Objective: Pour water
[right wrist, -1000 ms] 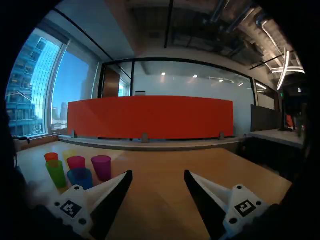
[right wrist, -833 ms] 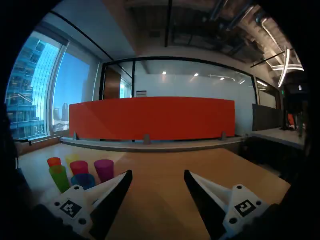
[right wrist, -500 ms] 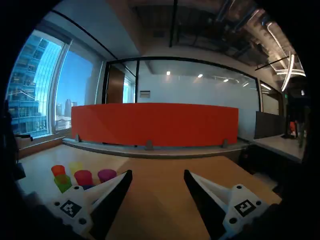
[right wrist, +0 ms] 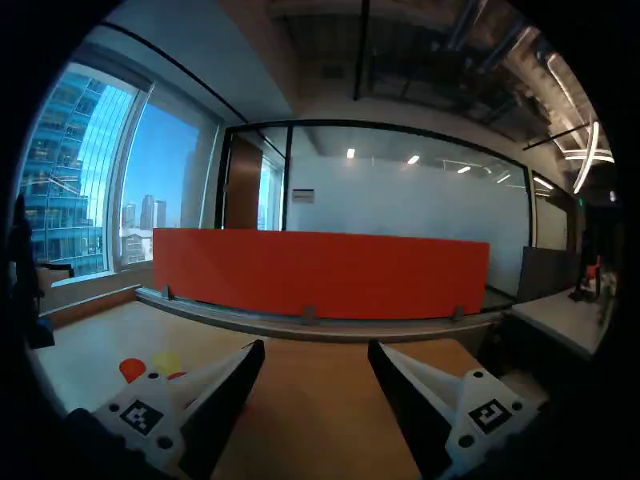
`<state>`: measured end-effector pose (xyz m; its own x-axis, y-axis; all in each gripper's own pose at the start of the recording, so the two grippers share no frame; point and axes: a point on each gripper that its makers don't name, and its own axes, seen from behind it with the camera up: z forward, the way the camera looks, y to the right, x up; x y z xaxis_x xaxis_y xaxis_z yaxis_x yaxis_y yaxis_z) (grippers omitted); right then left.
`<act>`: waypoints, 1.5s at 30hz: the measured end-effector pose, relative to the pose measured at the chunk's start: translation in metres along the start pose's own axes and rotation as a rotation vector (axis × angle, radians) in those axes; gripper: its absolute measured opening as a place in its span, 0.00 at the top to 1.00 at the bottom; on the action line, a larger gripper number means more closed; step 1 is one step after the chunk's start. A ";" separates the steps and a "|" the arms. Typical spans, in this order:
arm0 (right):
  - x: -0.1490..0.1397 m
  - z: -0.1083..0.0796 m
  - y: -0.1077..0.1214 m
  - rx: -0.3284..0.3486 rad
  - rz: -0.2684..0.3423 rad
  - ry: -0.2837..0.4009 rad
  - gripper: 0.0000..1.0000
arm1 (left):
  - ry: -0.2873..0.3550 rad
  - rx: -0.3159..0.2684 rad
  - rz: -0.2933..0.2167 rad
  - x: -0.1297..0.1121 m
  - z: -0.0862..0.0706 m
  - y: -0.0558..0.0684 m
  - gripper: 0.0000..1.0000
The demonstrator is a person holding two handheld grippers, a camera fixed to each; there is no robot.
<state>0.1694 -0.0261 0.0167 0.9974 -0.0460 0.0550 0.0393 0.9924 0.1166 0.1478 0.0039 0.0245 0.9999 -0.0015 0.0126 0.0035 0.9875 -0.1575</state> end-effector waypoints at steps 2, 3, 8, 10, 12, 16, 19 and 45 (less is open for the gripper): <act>0.009 0.001 -0.002 0.011 0.007 0.002 0.00 | -0.005 -0.017 0.001 0.008 0.003 0.001 0.16; 0.013 0.002 -0.004 0.017 0.010 0.003 0.00 | -0.007 -0.027 0.002 0.012 0.004 0.002 0.16; 0.017 0.004 -0.010 0.047 0.003 -0.004 0.00 | -0.004 -0.064 0.006 0.026 0.006 0.005 0.16; 0.015 0.005 -0.014 0.065 -0.004 -0.008 0.00 | -0.005 -0.080 0.013 0.028 0.007 0.007 0.16; 0.014 0.006 -0.019 0.088 -0.011 -0.011 0.00 | -0.007 -0.099 0.021 0.029 0.007 0.011 0.16; 0.013 0.005 -0.030 0.147 -0.018 -0.012 0.00 | -0.011 -0.161 0.022 0.030 0.006 0.026 0.16; 0.015 0.003 -0.038 0.192 -0.018 -0.007 0.00 | -0.018 -0.212 0.013 0.028 0.003 0.038 0.16; 0.038 -0.025 -0.104 0.513 -0.041 0.006 0.00 | -0.050 -0.474 0.075 0.025 -0.010 0.098 0.16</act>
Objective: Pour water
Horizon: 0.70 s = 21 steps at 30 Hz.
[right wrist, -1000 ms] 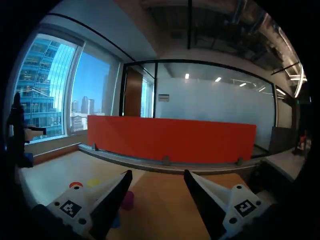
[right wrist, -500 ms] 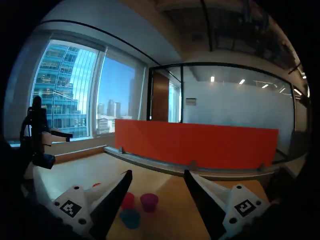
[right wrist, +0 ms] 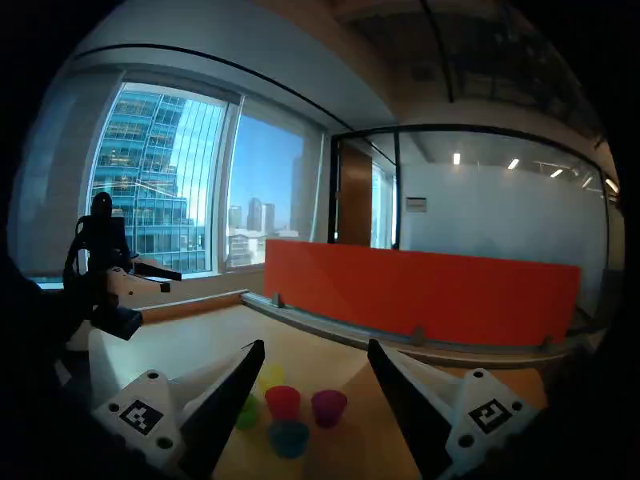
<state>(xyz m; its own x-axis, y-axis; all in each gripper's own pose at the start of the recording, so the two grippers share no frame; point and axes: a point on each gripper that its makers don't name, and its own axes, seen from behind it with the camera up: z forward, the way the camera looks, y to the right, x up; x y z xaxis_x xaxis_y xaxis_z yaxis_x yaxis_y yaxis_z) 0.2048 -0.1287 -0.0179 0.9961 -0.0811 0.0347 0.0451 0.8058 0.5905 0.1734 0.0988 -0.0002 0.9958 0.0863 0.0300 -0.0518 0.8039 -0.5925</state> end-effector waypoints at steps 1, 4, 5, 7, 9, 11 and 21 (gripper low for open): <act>-0.001 0.000 -0.001 0.006 -0.002 -0.005 0.00 | -0.004 -0.006 0.002 -0.001 0.000 0.001 0.16; -0.003 0.000 -0.004 0.020 -0.009 -0.020 0.00 | -0.018 -0.025 0.004 -0.004 0.000 0.005 0.16; -0.004 0.000 -0.005 0.024 -0.012 -0.025 0.00 | -0.023 -0.032 0.004 -0.006 0.000 0.006 0.16; -0.006 0.000 -0.008 0.036 -0.018 -0.037 0.00 | -0.034 -0.046 0.003 -0.009 0.000 0.008 0.16; -0.009 0.000 -0.011 0.049 -0.022 -0.049 0.00 | -0.045 -0.058 0.003 -0.012 0.001 0.009 0.16; -0.011 -0.001 -0.013 0.064 -0.024 -0.065 0.00 | -0.056 -0.070 0.007 -0.014 0.002 0.011 0.16; -0.022 -0.004 -0.016 0.101 -0.060 -0.129 0.00 | -0.113 -0.116 0.026 -0.027 0.009 0.016 0.16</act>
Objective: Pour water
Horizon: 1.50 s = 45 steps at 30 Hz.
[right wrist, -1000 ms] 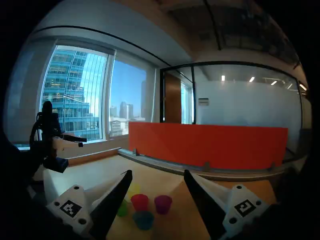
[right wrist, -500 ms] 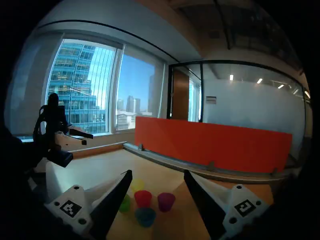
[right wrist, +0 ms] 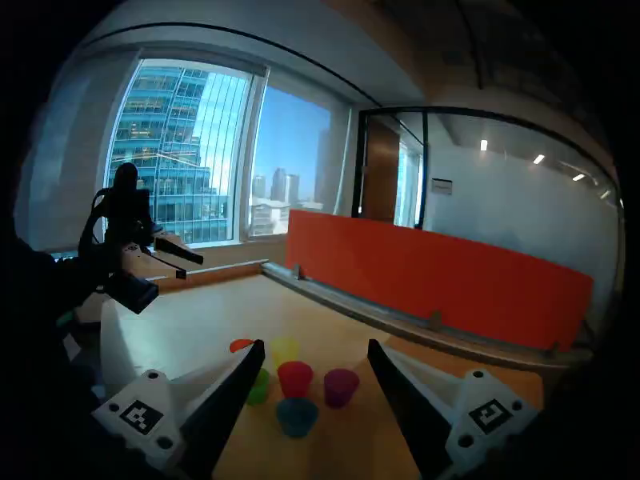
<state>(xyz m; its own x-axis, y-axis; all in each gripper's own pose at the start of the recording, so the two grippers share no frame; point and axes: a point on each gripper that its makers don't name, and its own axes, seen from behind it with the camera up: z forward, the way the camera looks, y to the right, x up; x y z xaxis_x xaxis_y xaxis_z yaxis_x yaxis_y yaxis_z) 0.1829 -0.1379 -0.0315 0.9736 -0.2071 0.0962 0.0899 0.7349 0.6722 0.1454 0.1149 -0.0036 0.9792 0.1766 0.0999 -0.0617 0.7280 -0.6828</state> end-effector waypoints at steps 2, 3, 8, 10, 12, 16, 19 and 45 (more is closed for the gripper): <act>-0.003 0.001 -0.002 0.010 0.002 -0.009 0.00 | -0.007 -0.006 0.008 -0.003 0.003 0.001 0.16; -0.005 0.001 -0.002 0.014 0.003 -0.014 0.00 | -0.011 -0.009 0.011 -0.005 0.004 0.002 0.16; -0.016 0.005 -0.004 0.024 -0.004 -0.037 0.00 | -0.028 -0.031 0.015 -0.017 0.011 0.008 0.15; -0.020 0.008 -0.004 0.025 -0.008 -0.046 0.00 | -0.038 -0.037 0.016 -0.023 0.014 0.010 0.15; -0.024 0.010 -0.003 0.026 -0.011 -0.055 0.00 | -0.048 -0.040 0.020 -0.029 0.017 0.011 0.15; -0.034 0.015 -0.004 0.028 -0.012 -0.070 0.00 | -0.062 -0.042 0.025 -0.040 0.022 0.012 0.16; -0.043 0.019 -0.005 0.035 -0.011 -0.086 0.00 | -0.076 -0.051 0.019 -0.049 0.025 0.015 0.16; -0.103 0.036 -0.007 0.054 -0.025 -0.183 0.00 | -0.173 -0.106 0.035 -0.111 0.046 0.036 0.15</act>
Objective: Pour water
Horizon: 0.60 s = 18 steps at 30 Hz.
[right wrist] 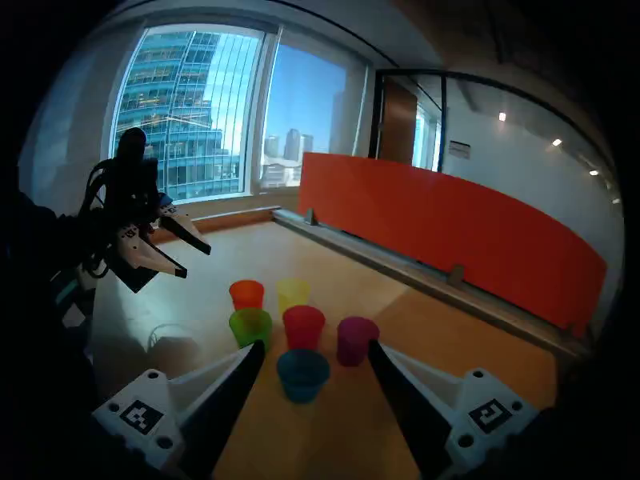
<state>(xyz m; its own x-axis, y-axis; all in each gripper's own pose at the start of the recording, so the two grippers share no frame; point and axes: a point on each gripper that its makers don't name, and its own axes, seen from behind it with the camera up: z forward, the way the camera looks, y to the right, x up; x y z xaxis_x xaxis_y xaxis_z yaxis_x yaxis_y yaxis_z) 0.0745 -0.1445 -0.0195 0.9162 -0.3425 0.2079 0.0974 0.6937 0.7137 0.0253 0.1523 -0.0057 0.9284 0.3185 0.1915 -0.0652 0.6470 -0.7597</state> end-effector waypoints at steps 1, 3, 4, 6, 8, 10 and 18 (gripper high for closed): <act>-0.002 0.001 0.000 0.002 0.000 -0.004 0.00 | -0.007 -0.004 0.001 -0.002 0.001 0.001 0.15; -0.004 0.002 0.000 0.005 0.001 -0.011 0.00 | -0.019 -0.011 0.002 -0.007 0.002 0.003 0.16; -0.006 0.003 0.000 0.005 0.000 -0.015 0.00 | -0.024 -0.015 0.002 -0.008 0.003 0.003 0.16; -0.008 0.005 0.000 0.007 0.000 -0.021 0.00 | -0.032 -0.020 0.002 -0.011 0.005 0.004 0.15; -0.009 0.006 0.000 0.009 -0.002 -0.028 0.00 | -0.042 -0.023 0.003 -0.014 0.006 0.004 0.15; -0.011 0.008 -0.001 0.012 -0.001 -0.034 0.00 | -0.052 -0.027 0.004 -0.017 0.008 0.003 0.15; -0.023 0.015 -0.001 0.024 -0.001 -0.068 0.00 | -0.086 -0.039 0.010 -0.027 0.013 0.004 0.16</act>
<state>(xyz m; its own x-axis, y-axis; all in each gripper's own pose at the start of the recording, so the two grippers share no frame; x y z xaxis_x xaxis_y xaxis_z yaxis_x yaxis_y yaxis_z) 0.0475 -0.1465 -0.0147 0.8878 -0.3855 0.2514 0.0877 0.6780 0.7298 -0.0050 0.1551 -0.0054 0.8930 0.3837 0.2352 -0.0583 0.6168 -0.7850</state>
